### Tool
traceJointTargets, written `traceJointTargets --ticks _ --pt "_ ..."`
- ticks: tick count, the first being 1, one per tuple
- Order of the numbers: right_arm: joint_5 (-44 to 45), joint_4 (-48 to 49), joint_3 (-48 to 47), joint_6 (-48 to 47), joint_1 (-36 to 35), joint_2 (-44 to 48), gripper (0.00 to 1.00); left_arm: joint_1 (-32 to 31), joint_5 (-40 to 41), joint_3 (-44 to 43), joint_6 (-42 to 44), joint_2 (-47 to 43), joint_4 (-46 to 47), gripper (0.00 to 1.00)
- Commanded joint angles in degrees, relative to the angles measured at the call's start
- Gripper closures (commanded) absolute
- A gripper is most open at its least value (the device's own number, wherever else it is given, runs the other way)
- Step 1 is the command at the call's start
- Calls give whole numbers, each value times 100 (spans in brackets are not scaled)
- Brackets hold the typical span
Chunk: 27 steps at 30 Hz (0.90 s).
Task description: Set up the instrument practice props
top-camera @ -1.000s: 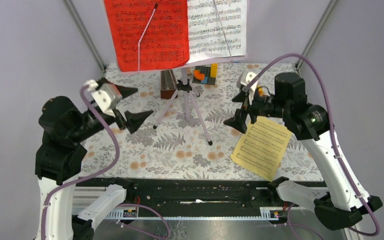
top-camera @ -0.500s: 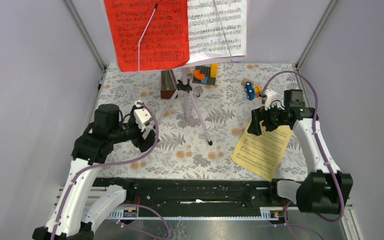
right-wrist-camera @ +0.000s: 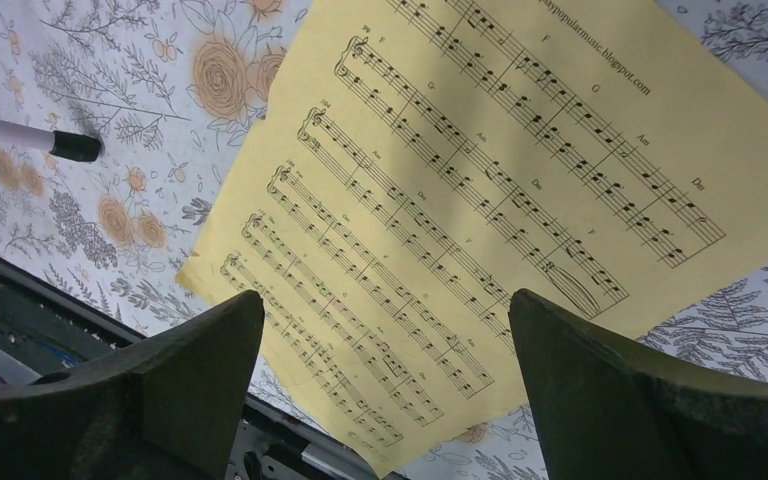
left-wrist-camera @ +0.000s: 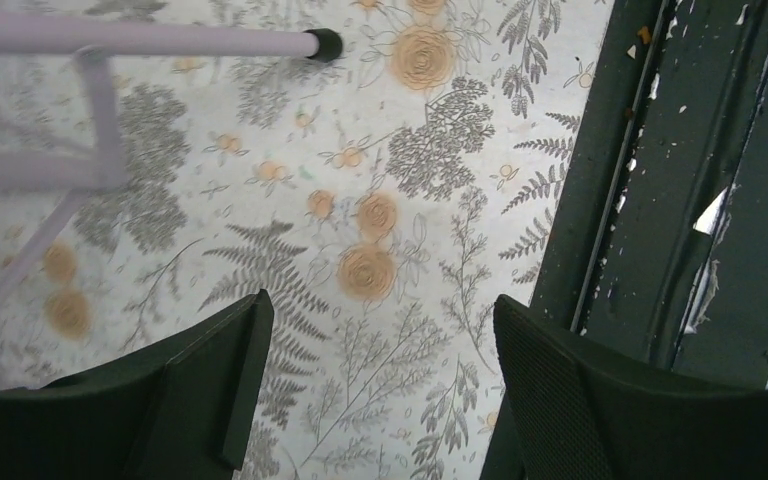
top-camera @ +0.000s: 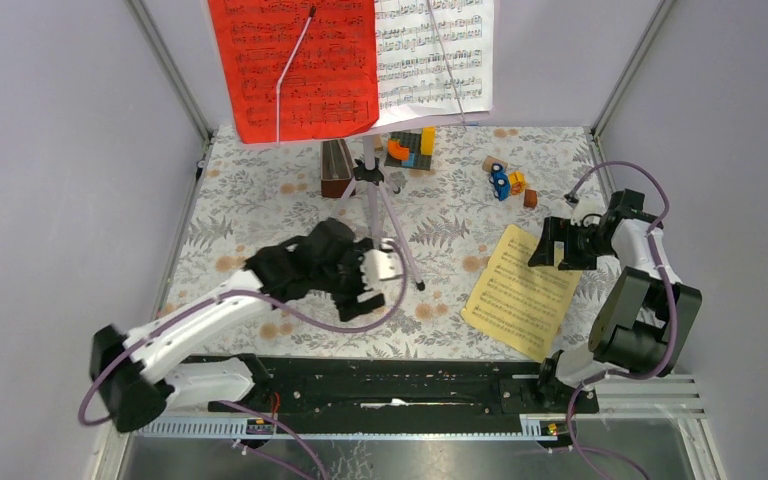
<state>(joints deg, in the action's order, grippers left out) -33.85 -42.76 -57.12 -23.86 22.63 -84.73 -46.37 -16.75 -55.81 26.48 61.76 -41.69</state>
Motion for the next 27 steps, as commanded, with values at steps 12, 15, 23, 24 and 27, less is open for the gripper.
traceJointTargets --ticks 12,15,23,24,27 --pt "-38 6 -642 -861 662 -1050 0 -1458 223 -2194 -1681 3381 1945 12" --pt "2304 1682 -638 -1557 801 -1162 1 -1463 276 -2633 -2199 3937 2318 12" --pt "2262 1856 -522 -1565 872 -1339 2 -1437 298 -3669 -3114 5408 2731 14" --pt "2160 1848 -494 -1547 872 -1348 2 -1424 234 -3809 -3206 5635 2729 14" --pt "1887 1758 -420 -1519 874 -1360 2 -1319 156 -4254 -3495 6135 2693 15"
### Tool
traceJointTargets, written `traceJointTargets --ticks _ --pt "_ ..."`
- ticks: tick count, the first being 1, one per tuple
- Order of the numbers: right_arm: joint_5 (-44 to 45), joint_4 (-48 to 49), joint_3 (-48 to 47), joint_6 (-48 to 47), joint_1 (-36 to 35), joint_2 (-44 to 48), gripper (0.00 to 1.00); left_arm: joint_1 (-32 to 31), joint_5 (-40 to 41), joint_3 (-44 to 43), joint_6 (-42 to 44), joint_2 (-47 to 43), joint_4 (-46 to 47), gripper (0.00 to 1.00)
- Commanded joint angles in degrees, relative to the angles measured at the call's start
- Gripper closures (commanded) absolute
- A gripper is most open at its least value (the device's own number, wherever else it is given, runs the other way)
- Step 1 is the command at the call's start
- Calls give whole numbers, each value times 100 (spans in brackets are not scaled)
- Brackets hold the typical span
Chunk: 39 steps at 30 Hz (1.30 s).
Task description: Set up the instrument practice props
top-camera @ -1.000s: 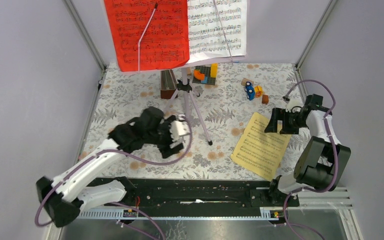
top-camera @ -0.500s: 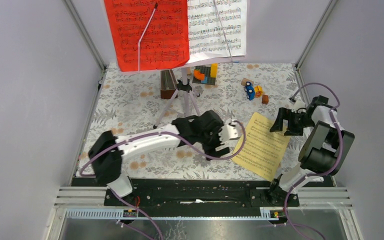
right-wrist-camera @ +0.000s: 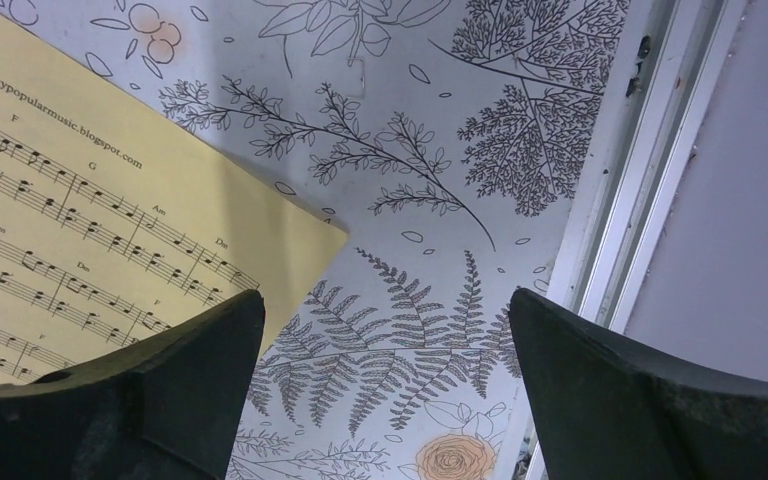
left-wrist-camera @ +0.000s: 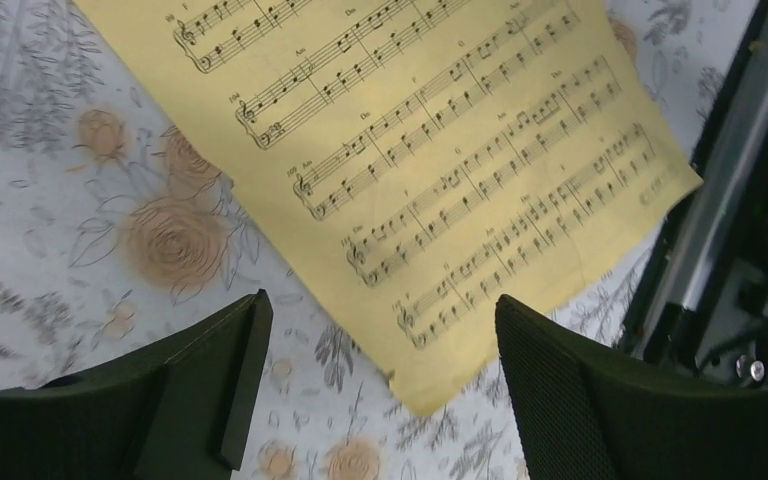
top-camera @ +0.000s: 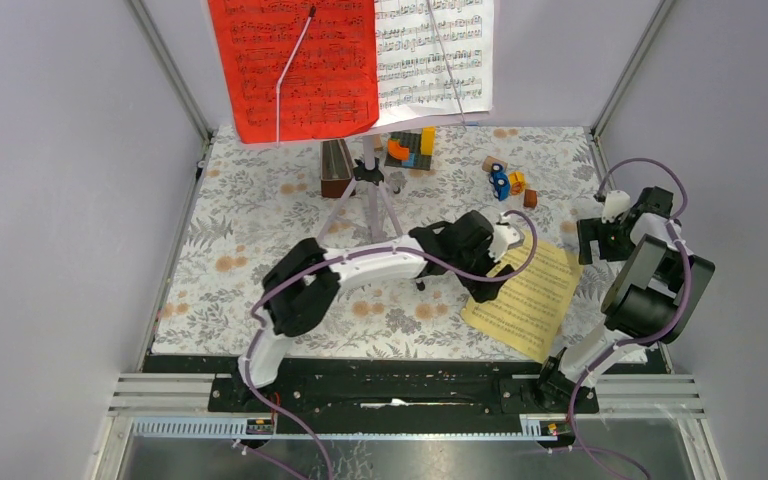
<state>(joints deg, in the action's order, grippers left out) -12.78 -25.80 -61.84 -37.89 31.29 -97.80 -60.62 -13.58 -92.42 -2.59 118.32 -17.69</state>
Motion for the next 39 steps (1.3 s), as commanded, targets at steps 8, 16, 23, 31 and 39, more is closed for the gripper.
traceJointTargets --ticks 8,16,23,31,39 --pt "-1052 -284 161 -48 1 -180 1 313 202 -1116 -873 1256 247 17" --pt "-1603 -623 62 -23 8 -563 11 314 -62 -816 -1194 1416 407 28" --pt "-2229 -978 -112 33 7 -813 20 246 -335 -314 -1503 1395 725 46" --pt "-2726 -1288 -245 55 3 -973 34 235 -145 57 -1614 1422 957 55" --pt "-2913 -1674 -542 -146 6 -1114 68 313 -51 117 -1573 1248 973 57"
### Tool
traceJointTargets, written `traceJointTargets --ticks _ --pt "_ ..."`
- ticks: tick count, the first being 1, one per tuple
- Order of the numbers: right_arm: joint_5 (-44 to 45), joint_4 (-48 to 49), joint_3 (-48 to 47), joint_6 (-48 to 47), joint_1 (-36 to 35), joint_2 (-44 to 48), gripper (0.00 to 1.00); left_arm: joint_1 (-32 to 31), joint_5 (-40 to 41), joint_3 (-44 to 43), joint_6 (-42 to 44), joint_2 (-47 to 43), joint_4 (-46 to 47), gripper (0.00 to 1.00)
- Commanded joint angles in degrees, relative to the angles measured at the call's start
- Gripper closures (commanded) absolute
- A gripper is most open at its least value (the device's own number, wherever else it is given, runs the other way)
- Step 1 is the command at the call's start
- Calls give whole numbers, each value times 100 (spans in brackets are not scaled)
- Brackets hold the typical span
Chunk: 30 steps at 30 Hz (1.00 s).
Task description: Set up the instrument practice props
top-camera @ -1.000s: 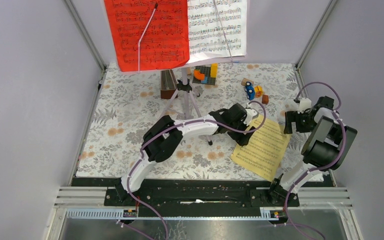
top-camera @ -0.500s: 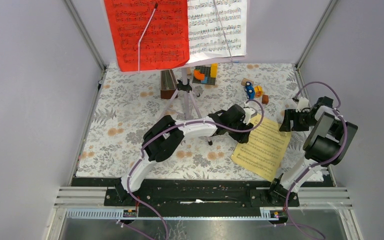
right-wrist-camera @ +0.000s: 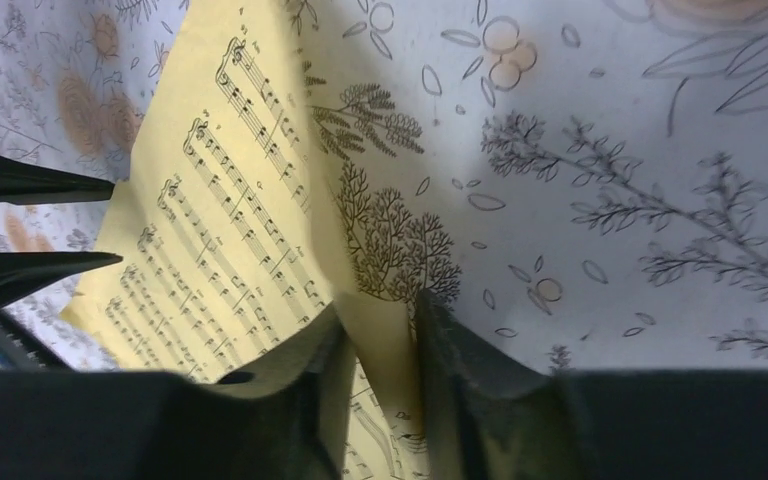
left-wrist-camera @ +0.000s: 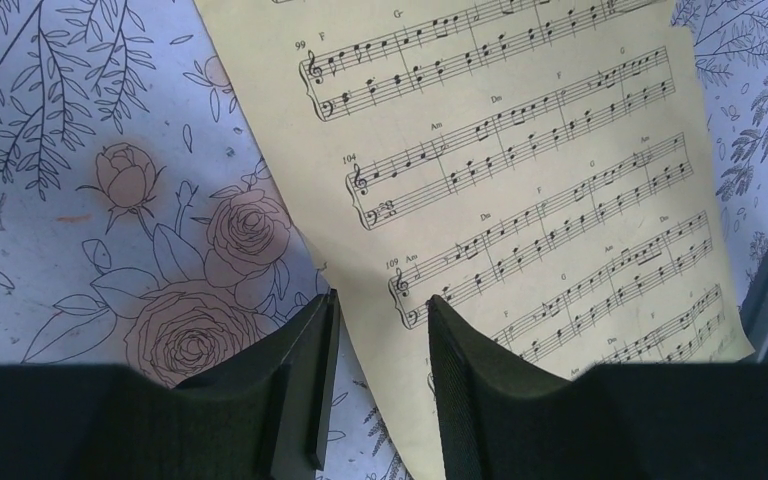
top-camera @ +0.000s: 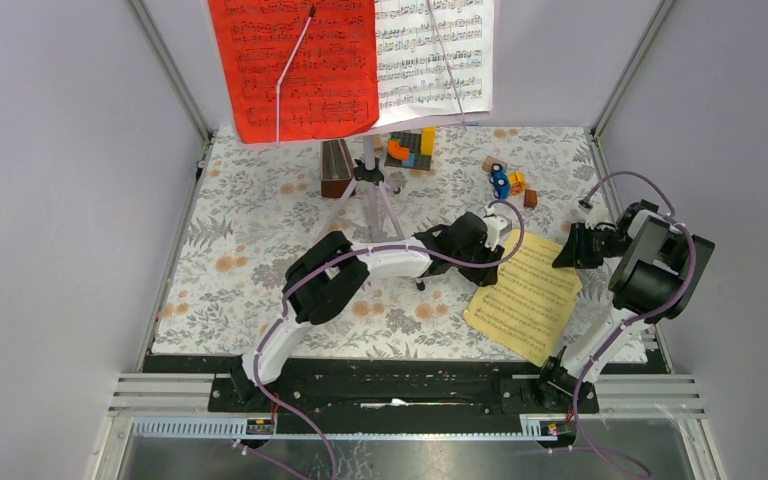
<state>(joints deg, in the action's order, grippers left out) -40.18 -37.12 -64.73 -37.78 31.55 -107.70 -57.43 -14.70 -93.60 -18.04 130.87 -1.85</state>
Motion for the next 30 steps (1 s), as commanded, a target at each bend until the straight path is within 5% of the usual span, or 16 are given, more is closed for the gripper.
traceJointTargets --ticks 1,7,19,30 --pt "-214 -616 -332 -191 -20 -101 71 29 74 229 21 -73 -619 57" --pt "-589 -1256 -809 -682 -30 271 100 223 -240 259 676 -673 -739 46" --pt "-1339 -3446 -1695 -2795 -865 1238 100 276 -591 394 2518 -2450 -1449 22" --pt "-1583 -3932 -1586 -3042 -2247 2640 100 242 -323 557 3421 -3947 -2194 12"
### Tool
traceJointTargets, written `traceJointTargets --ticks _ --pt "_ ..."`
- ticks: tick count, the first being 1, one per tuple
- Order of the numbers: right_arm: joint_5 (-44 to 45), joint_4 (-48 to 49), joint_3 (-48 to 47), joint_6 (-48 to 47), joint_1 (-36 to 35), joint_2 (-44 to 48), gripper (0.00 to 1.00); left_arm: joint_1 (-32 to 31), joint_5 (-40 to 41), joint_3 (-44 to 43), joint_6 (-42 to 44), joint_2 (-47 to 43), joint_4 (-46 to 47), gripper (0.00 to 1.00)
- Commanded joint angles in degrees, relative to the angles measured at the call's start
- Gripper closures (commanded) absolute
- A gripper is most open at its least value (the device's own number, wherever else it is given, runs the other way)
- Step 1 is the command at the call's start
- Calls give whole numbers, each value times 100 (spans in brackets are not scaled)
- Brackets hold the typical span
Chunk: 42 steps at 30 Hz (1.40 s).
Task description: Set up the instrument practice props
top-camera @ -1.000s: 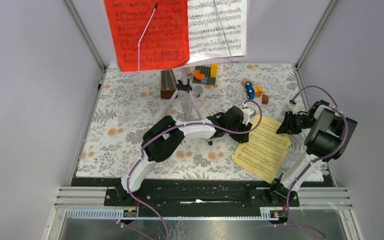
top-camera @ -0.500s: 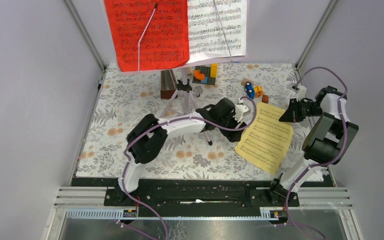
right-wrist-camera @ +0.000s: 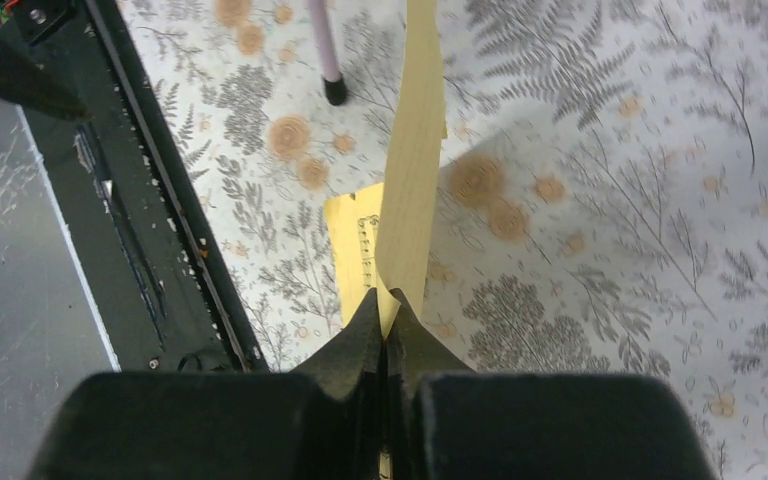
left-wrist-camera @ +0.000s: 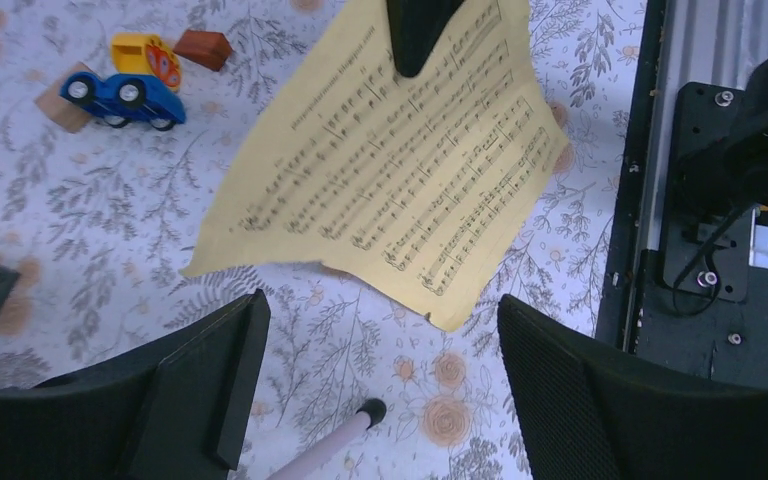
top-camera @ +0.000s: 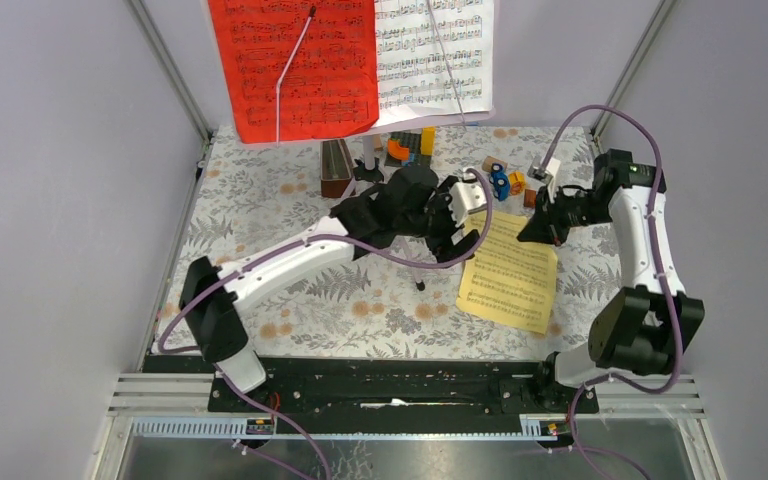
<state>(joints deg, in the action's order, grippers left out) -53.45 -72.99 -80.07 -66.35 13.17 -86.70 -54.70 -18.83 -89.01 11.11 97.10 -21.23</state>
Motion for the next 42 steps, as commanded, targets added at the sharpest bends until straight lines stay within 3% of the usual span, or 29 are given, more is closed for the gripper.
traceJointTargets --ticks 1,10,16,25,33,37,40,42 --pt "-314 -351 -63 -153 -528 625 100 -51 91 135 598 -676 -280 11" --pt "-577 -522 -136 -87 -1289 975 100 -144 226 277 1369 -1158 -485 9" --pt "-797 -514 -184 -5 -1701 1039 100 -146 258 384 1651 -1090 -560 19" --pt "-993 -498 -178 28 -1879 1100 100 -138 17 840 1689 -1140 -560 53" --pt "-1062 323 -27 856 -2100 1248 100 -138 -419 1031 1257 -1459 -563 100" --pt "-982 852 47 1442 -2140 1392 89 -103 -377 1047 889 -1659 -559 100" --pt "-844 1085 101 1689 -2136 1450 64 -6 -441 1093 638 -1835 -529 100" --pt "-805 1157 106 1782 -2141 1457 54 104 -526 1173 492 -1982 -434 100"
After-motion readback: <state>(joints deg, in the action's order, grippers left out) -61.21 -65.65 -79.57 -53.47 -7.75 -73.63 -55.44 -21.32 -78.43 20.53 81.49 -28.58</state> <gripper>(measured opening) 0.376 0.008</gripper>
